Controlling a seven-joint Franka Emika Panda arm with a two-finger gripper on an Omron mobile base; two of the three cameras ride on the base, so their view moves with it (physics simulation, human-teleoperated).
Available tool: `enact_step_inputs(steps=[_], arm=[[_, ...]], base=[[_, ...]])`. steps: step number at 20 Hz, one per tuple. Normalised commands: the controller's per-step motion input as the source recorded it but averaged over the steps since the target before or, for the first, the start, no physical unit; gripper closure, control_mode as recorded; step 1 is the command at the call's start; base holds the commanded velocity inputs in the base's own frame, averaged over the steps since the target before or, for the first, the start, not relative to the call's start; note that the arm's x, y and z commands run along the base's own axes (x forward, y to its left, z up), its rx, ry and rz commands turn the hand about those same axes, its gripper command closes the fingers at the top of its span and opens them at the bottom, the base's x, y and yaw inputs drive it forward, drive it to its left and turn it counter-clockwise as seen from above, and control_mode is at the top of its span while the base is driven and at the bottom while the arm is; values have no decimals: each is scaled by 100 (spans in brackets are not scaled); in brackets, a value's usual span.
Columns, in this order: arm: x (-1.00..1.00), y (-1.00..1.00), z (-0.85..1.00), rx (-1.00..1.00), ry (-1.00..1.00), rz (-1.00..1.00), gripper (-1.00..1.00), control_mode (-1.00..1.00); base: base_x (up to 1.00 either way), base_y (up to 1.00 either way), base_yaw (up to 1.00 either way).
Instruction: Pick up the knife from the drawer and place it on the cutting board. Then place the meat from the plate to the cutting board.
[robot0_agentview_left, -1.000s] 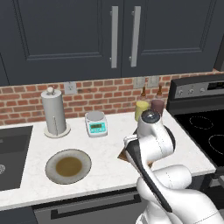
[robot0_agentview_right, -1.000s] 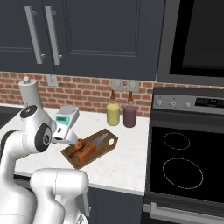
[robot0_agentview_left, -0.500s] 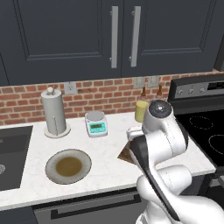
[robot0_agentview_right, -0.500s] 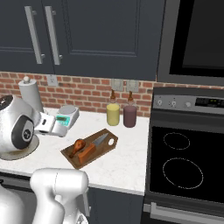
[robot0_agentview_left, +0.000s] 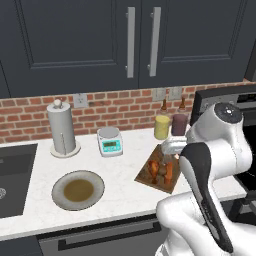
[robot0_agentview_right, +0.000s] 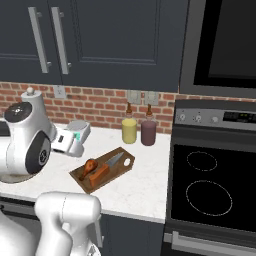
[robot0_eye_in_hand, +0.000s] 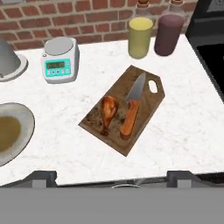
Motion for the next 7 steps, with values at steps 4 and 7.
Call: enact_step_inputs(steps=[4,7], arm=[[-13,-32,1,37,-3,18,-100,-100],[-14,-27,0,39,-6,18,-100,-100]], base=[[0,0,0],[0,0,0]])
